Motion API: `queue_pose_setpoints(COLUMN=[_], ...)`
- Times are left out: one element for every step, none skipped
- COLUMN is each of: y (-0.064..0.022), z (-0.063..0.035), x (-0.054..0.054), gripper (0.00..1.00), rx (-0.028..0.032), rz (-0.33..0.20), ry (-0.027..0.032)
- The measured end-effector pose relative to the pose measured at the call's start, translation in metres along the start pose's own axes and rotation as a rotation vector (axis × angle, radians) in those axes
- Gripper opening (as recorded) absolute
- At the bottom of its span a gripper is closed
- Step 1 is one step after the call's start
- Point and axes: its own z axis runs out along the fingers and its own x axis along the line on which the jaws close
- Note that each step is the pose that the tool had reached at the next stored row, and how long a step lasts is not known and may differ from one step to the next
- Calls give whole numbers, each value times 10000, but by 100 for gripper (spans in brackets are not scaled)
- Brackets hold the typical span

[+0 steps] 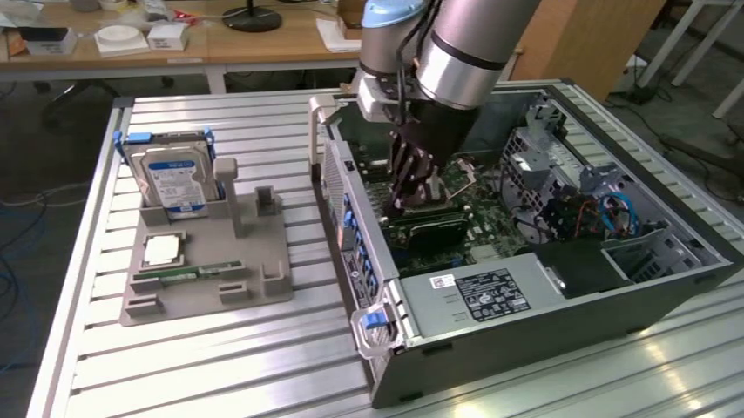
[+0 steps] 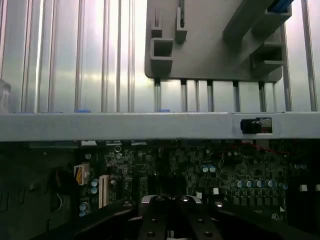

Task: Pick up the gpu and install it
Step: 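Press down on the gpu until it lock into place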

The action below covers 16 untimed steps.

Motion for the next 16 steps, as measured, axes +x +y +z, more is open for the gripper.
queue_pose_setpoints(y=[0,-1,-1,0,-1,-1,-3,-15,-22,-22,-22,-23,-22,-22,-22,-23], z=[1,2,2,3,4,7,13,18,24,25,25,25,26,26,25,26], x=[0,0,-1,-1,-1,-1,-2,-2,-2,-2,-2,-2,-2,-2,-2,-2], gripper=[10,10,10,10,10,10,10,10,10,10,10,10,10,10,10,10], rx=[167,341,517,690,854,1001,1067,1092,1111,1114,1115,1116,1116,1116,1116,1116], rz=[-2,-4,-6,-6,-8,-10,-10,-13,-13,-12,-11,-11,-11,-12,-12,-12], ry=[-5,-11,-18,-23,-29,-35,-38,-38,-38,-38,-39,-41,-47,-51,-52,-54])
